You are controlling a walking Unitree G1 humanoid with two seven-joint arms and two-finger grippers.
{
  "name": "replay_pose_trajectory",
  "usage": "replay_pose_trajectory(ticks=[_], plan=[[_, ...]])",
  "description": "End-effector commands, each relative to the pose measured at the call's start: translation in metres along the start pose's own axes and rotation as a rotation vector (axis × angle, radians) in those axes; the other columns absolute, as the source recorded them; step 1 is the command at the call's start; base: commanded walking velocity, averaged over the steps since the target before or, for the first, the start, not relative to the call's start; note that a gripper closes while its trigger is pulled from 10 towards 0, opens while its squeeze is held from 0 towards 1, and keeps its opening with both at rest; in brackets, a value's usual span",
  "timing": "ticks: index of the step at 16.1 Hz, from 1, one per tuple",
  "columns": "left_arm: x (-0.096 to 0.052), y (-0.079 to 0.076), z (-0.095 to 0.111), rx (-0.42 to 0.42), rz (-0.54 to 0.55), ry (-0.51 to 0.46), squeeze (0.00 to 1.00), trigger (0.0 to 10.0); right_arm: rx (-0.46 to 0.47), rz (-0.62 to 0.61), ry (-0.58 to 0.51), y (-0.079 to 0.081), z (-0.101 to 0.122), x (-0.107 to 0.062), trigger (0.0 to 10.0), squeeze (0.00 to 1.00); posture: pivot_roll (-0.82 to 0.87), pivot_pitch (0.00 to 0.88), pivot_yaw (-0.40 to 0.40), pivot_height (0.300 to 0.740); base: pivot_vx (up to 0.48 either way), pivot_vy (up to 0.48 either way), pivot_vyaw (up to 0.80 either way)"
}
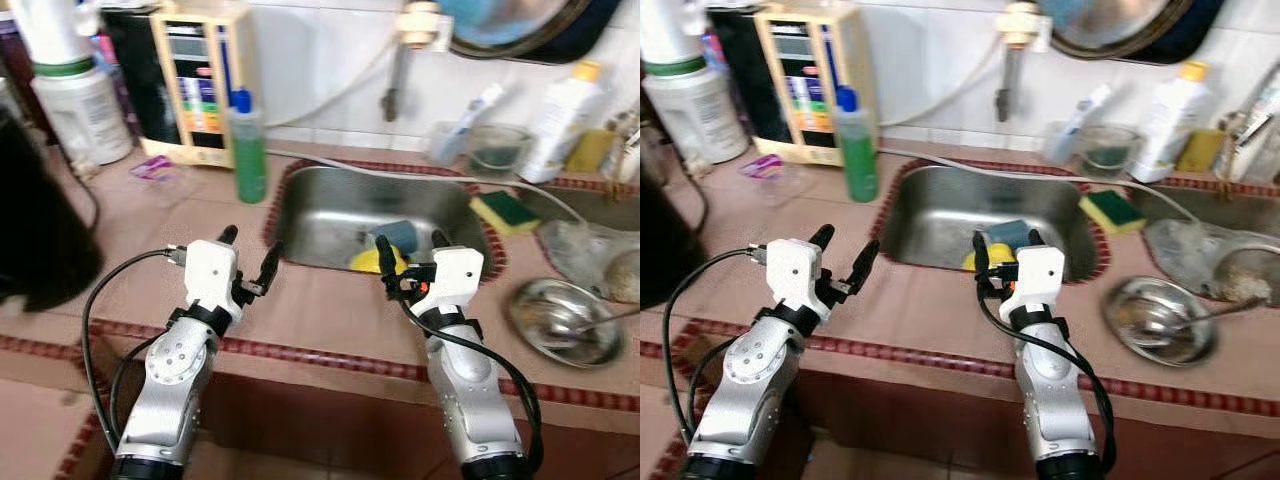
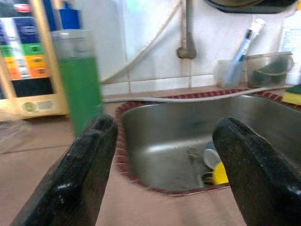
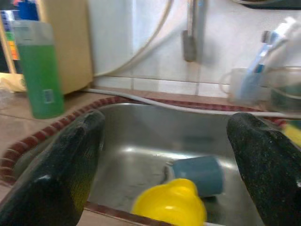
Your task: Kitchen organization
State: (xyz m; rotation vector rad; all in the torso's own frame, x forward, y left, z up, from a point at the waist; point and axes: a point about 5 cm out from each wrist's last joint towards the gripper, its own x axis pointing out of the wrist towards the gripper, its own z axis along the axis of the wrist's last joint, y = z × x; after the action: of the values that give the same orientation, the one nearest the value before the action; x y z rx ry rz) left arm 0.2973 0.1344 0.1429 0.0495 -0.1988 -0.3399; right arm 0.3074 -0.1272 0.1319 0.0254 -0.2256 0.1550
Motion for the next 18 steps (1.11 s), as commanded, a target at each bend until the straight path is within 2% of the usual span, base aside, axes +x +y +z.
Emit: replay_pose_trajectory(ticks=[1, 18], plan=[[0.0023, -0.0029, 0.0034, 0.003, -0.017, -0.009, 0.00, 10.0, -0.015, -0.020, -0.020, -0.0057, 0.0040, -0.0010, 10.0, 0.00, -0.09, 0.059, 0.030, 0.740, 0.000, -0.356, 0.00], [0.0047, -0.0058, 0.0029, -0.014, -0.031, -0.003, 0.00, 10.0, -0.044, -0.021, -0.035, -0.0094, 0.0084, 0.0019, 10.0, 0.00, -0.09, 0.064, 0.030, 0.740, 0.000, -0.357, 0.00]])
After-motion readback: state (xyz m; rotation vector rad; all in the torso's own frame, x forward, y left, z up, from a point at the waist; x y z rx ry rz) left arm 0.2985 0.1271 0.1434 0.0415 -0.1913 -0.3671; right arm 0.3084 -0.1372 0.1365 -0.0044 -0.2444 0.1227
